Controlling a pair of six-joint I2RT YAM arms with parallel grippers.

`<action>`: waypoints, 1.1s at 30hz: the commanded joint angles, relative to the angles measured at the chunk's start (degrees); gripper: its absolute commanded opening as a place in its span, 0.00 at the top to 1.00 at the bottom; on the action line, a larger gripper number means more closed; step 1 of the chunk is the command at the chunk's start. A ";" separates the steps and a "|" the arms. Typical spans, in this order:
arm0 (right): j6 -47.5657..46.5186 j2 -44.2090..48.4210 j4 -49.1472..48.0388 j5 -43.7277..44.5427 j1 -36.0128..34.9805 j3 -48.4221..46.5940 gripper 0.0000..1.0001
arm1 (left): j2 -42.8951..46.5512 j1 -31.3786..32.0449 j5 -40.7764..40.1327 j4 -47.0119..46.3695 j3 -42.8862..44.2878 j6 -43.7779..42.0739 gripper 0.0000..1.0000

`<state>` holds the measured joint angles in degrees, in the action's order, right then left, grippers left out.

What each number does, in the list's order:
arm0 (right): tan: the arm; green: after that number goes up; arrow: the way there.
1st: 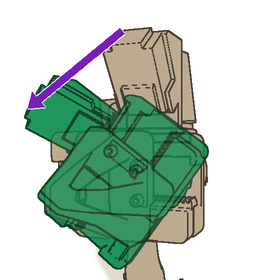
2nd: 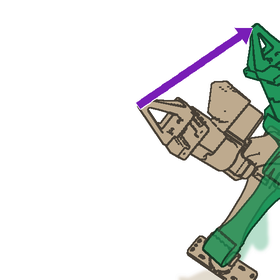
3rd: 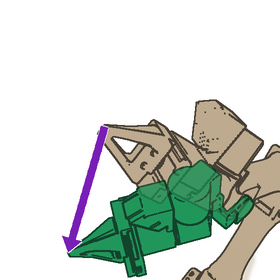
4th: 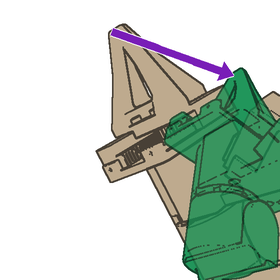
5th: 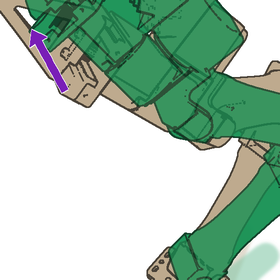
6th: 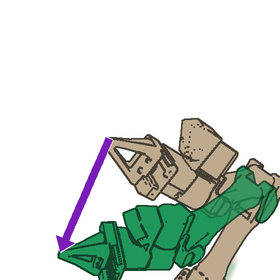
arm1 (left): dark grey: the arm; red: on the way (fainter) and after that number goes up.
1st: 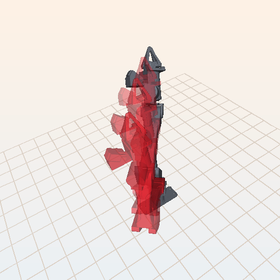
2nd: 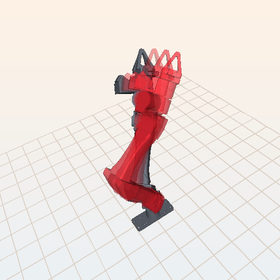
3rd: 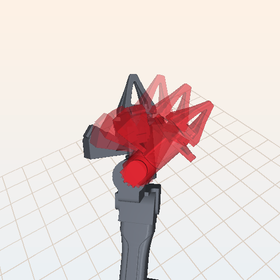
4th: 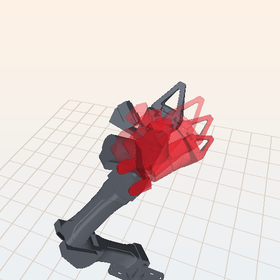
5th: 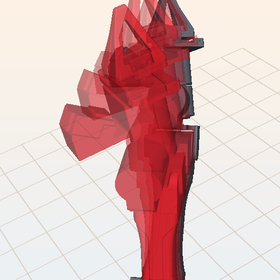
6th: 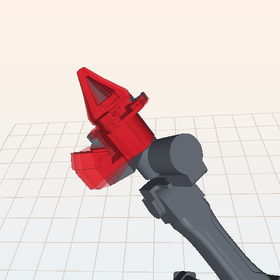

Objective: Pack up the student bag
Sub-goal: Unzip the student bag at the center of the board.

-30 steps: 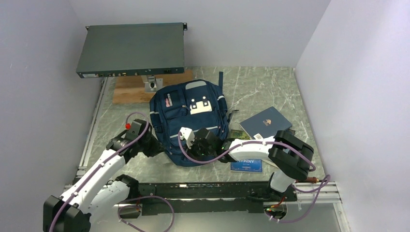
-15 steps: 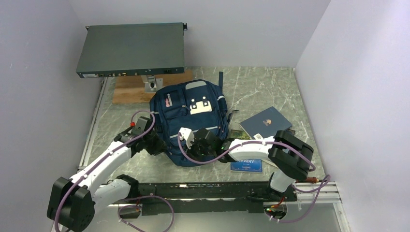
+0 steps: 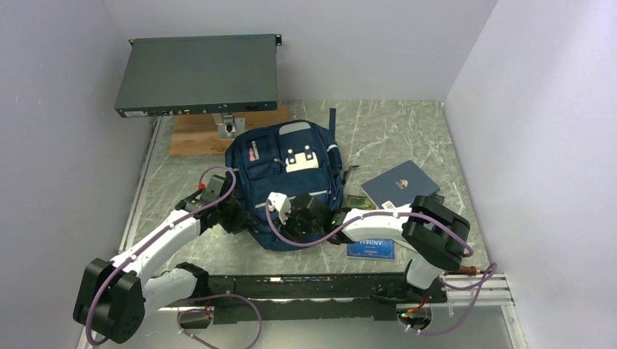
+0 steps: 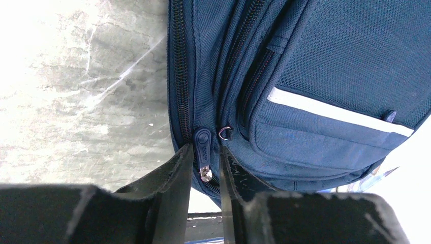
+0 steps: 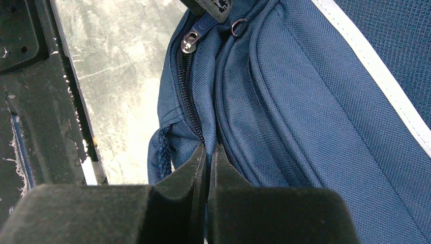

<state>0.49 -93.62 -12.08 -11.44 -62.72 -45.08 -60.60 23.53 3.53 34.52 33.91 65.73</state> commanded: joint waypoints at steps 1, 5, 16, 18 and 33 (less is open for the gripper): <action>0.10 0.11 -3.32 -1.91 -0.47 -3.22 1.00 | -0.37 -0.24 -0.47 -1.22 -1.43 1.00 0.69; 0.29 0.12 -3.56 -2.17 -0.49 -3.26 1.00 | -2.69 -0.24 -0.83 -3.50 -1.84 0.62 0.74; 1.36 -0.77 -4.53 -3.15 -0.56 -3.44 1.00 | -3.83 -0.24 -0.78 -12.17 -6.71 2.69 0.70; 1.07 -0.76 -4.19 -3.28 -0.52 -3.64 1.00 | -4.70 -0.24 -0.64 -12.92 -6.56 2.33 0.70; 3.14 2.13 -4.45 5.30 -0.93 1.26 1.00 | 7.71 -0.36 -13.60 -2.89 -5.53 0.35 1.00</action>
<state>1.78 -94.80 -12.16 -10.28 -63.11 -45.67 -58.35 23.49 -0.69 26.81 28.25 66.46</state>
